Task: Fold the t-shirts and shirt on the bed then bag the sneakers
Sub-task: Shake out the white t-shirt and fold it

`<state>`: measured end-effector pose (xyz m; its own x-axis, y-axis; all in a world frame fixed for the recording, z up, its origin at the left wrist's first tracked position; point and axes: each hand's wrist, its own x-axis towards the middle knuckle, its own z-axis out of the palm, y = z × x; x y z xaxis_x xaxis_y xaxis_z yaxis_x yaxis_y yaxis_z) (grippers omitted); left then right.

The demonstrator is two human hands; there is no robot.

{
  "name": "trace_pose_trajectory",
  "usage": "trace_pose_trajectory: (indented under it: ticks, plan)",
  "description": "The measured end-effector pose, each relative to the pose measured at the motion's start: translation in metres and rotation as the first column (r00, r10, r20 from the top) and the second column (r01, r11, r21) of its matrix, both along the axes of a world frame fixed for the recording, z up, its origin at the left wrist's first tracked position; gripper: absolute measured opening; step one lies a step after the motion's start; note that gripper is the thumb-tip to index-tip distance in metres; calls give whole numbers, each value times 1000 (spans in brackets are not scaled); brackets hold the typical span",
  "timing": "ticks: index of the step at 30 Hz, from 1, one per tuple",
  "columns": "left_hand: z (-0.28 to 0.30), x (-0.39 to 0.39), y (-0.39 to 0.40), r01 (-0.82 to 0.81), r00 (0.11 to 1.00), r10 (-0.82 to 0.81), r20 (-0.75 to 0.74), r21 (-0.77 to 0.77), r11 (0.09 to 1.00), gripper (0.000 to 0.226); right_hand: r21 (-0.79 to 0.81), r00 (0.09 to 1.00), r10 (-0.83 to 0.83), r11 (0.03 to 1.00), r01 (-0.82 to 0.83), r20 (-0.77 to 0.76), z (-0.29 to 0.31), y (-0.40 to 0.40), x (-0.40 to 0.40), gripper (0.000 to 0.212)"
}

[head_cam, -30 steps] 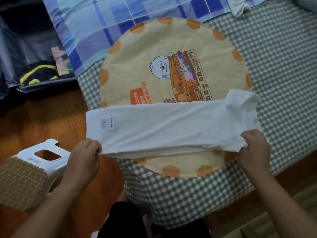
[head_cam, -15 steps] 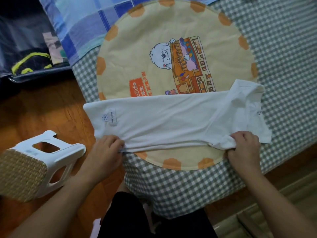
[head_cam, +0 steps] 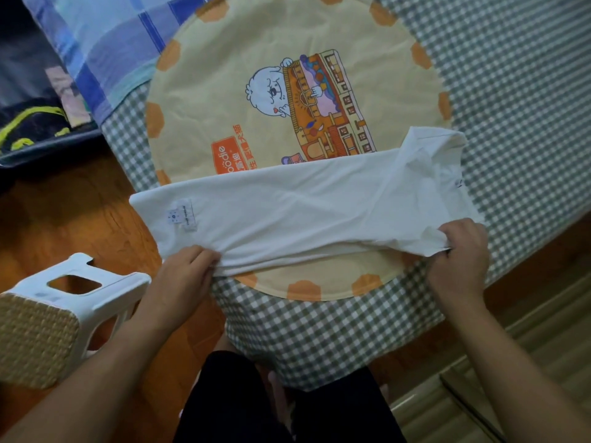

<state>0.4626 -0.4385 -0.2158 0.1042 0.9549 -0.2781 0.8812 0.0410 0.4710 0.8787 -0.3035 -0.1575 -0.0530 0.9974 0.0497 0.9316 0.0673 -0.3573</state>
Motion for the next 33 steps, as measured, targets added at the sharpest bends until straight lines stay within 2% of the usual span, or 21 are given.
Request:
trace_pose_trajectory:
  ticks: [5,8,10,12,13,15,17,19,20,22,24,26,28,29,30,33]
  plan:
    - [9,6,-11,-38,999,38,3,12,999,16,46,1000,-2,999,1,29,-4,-5,5,9]
    - [10,9,-19,-49,998,46,-40,-67,997,22,94,996,63,993,-68,58,-9,-11,13,9]
    - [14,12,-14,-37,996,26,-83,-132,991,24,22,990,97,995,-99,103,-20,-18,19,18]
    - [24,21,0,-72,989,53,-135,-137,988,24,-147,983,133,983,-114,130,-34,-28,23,34]
    - [31,29,9,-101,986,85,-141,-114,988,26,-216,981,161,967,-135,107,-38,-32,25,39]
    - [43,56,32,-110,991,105,-79,-63,992,29,-251,981,192,951,-180,22,-34,-33,32,35]
    - [48,94,57,-7,999,8,46,-27,1000,31,-196,993,106,974,-115,-56,-22,-23,39,32]
    - [47,140,83,164,975,-168,143,43,986,35,-144,991,-103,986,89,-91,-12,3,41,31]
    - [44,163,94,245,956,-253,146,76,967,37,-182,971,-219,963,200,-95,-11,24,39,31]
    - [38,209,112,390,910,-402,98,125,912,43,-367,920,-381,872,323,-95,-20,70,38,30]
    - [28,245,122,497,861,-506,48,129,858,60,-527,901,-425,787,321,-86,-29,112,33,38]
    - [21,270,126,551,833,-553,-6,84,830,71,-582,929,-368,765,278,-40,-39,135,28,46]
    - [18,285,128,571,821,-569,-42,79,817,55,-586,945,-328,767,261,-8,-47,142,27,31]
    - [18,288,128,575,817,-575,-33,118,810,38,-584,938,-346,767,265,-30,-49,142,27,19]
    - [20,288,128,568,818,-575,1,150,809,26,-578,919,-386,769,274,-78,-48,141,28,18]
    - [30,275,119,454,830,-498,250,215,865,23,-588,789,-560,737,334,-253,-31,120,42,16]
